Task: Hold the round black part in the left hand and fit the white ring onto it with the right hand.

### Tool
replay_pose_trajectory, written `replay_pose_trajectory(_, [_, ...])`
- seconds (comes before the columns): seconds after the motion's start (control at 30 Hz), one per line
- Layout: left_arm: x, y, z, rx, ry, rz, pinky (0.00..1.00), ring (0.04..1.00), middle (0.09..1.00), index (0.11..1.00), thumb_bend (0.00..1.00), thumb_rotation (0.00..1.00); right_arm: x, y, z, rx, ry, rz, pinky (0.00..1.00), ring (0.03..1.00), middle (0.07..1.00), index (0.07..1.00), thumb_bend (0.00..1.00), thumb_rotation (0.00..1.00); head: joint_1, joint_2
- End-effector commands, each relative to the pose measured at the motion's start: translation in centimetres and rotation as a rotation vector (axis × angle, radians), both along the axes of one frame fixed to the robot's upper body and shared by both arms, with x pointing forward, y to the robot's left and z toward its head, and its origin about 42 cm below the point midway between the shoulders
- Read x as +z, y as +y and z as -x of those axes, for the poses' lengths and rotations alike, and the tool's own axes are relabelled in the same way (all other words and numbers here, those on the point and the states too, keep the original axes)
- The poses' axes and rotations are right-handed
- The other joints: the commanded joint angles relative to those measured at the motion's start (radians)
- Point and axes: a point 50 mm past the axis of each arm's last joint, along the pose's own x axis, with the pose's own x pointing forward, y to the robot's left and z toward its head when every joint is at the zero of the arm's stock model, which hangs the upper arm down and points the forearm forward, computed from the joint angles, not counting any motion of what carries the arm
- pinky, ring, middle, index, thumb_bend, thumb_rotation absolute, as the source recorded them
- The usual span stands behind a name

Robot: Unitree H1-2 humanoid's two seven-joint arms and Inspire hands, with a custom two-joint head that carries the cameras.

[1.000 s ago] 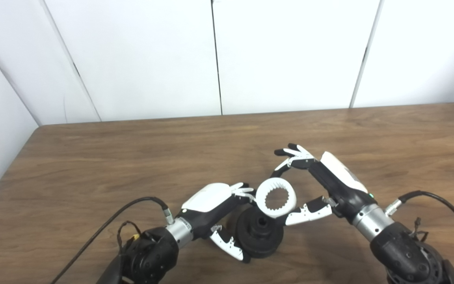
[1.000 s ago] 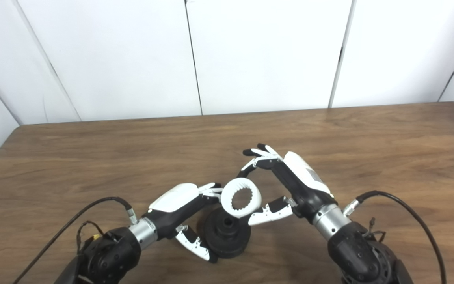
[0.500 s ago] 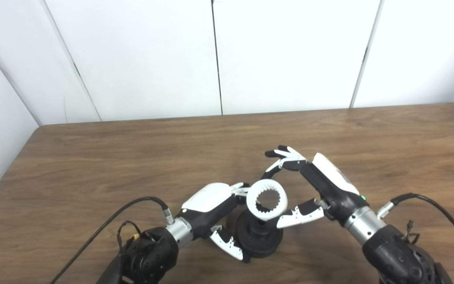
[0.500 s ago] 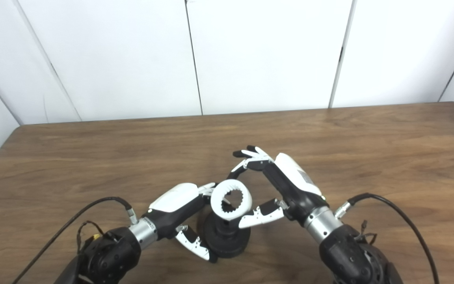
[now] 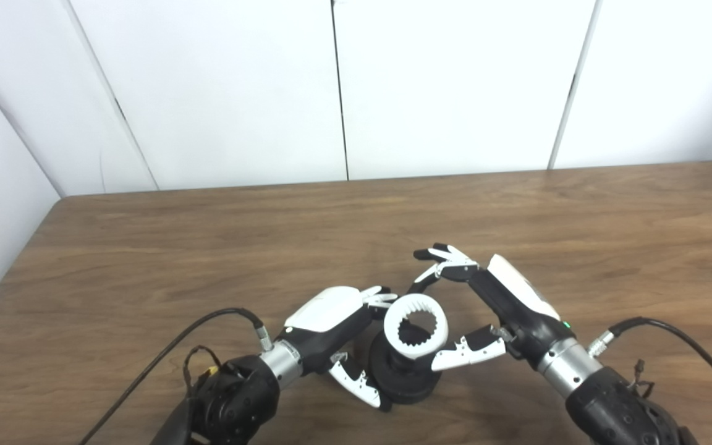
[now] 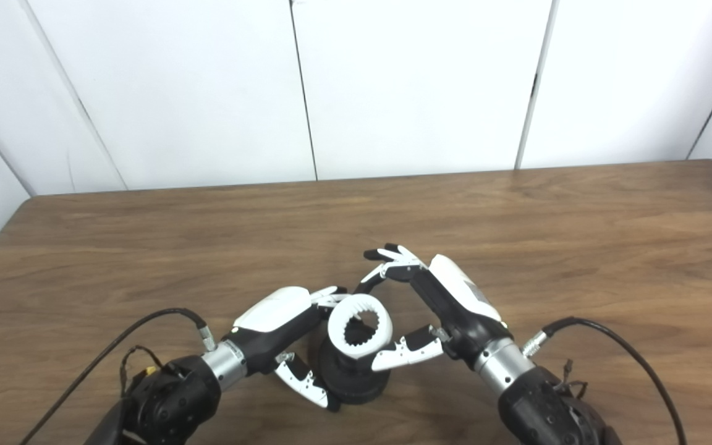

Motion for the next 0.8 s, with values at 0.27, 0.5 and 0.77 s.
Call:
replay_pose_trajectory(0.27, [0.1, 0.5, -0.1, -0.004, 0.007, -0.013, 0.87, 0.977, 0.911, 0.698, 0.92, 0.2, 0.2, 0.3, -0.1, -0.005, -0.039, -0.046, 0.92, 0.981, 0.895, 0.492, 0.52, 0.17, 0.004, 0.003])
replay_pose_trajectory(0.5, [0.0, 0.5, -0.1, 0.003, -0.001, -0.01, 0.86, 0.971, 0.906, 0.693, 0.93, 0.19, -0.5, 0.6, 0.1, -0.023, -0.026, -0.064, 0.93, 0.971, 0.893, 0.492, 0.52, 0.17, 0.015, 0.002])
replay_pose_trajectory(0.77, [0.2, 0.6, -0.1, 0.006, -0.002, -0.009, 0.86, 0.97, 0.91, 0.692, 0.93, 0.18, -1.3, 0.9, 0.1, -0.043, -0.024, -0.077, 0.93, 0.968, 0.892, 0.492, 0.52, 0.17, 0.021, 0.003])
